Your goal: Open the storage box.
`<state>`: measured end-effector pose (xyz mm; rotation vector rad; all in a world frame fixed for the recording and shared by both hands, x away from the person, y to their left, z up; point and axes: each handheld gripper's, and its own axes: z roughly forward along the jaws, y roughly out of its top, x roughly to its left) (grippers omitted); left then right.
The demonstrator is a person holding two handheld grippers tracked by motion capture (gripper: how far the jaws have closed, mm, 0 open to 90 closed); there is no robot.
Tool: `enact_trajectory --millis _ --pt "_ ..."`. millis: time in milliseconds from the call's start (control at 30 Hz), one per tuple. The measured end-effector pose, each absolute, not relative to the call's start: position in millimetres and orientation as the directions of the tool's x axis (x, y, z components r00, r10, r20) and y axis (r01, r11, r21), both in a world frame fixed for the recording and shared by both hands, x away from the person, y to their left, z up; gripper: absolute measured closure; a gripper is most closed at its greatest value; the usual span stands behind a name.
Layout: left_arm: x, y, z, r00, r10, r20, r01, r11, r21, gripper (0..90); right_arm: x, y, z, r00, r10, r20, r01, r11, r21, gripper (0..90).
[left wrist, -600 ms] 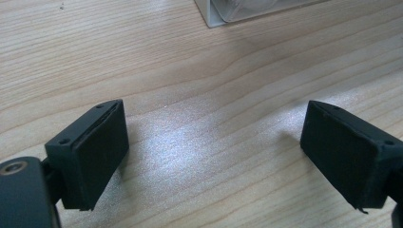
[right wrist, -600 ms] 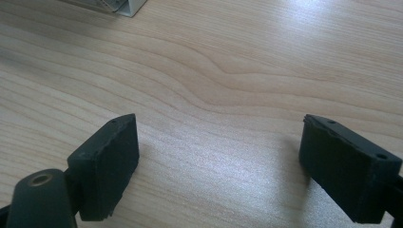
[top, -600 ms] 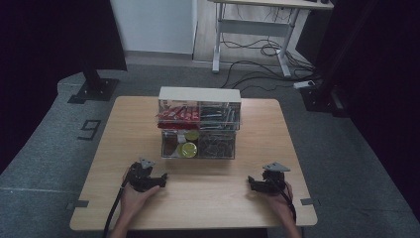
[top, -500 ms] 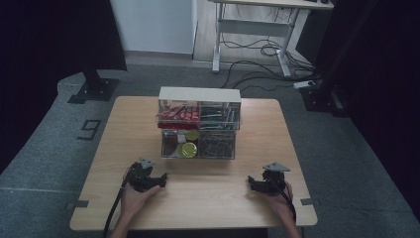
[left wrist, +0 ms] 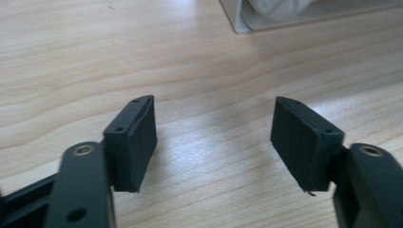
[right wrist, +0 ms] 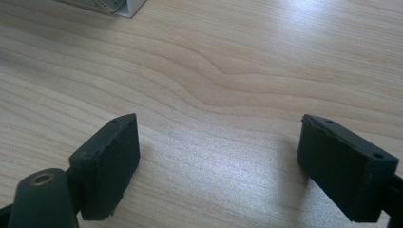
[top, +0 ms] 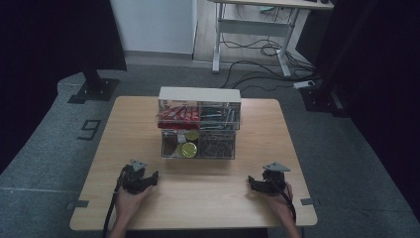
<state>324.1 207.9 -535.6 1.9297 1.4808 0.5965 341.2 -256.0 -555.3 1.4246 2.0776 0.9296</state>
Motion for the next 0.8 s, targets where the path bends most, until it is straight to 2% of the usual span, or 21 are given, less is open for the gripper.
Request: enact_trajectory --millis 33,133,333,533,633,667,800 --pt "323 208 -534 0.262 0.965 -0.019 0.677 -0.170 0.716 39.0 341 -256 -555 -0.363 0.932 0.008 0.626 0.238 0.742 14.0" --pt "318 209 -531 0.256 0.967 0.011 0.650 -0.180 0.738 48.0 341 -256 -555 -0.363 0.932 0.008 0.626 0.237 0.743 14.2" --pt "309 208 -519 0.264 0.964 0.022 0.609 -0.185 0.771 56.8 341 -256 -555 -0.362 0.932 0.008 0.627 0.236 0.743 14.4" --pt "301 211 -502 0.303 0.953 -0.017 0.568 -0.167 0.806 59.2 341 -256 -555 -0.361 0.932 0.008 0.627 0.236 0.743 14.6" --pt "299 211 -497 0.310 0.951 -0.025 0.559 -0.161 0.813 69.1 341 -256 -555 -0.362 0.932 0.007 0.626 0.238 0.743 14.9" --pt "297 212 -493 0.317 0.948 -0.034 0.553 -0.156 0.819 69.1 341 -256 -555 -0.361 0.932 0.006 0.627 0.238 0.742 15.1" --pt "293 211 -478 0.372 0.924 -0.088 0.540 -0.139 0.830 84.0 341 -256 -555 -0.358 0.934 0.007 0.626 0.234 0.744 15.6"
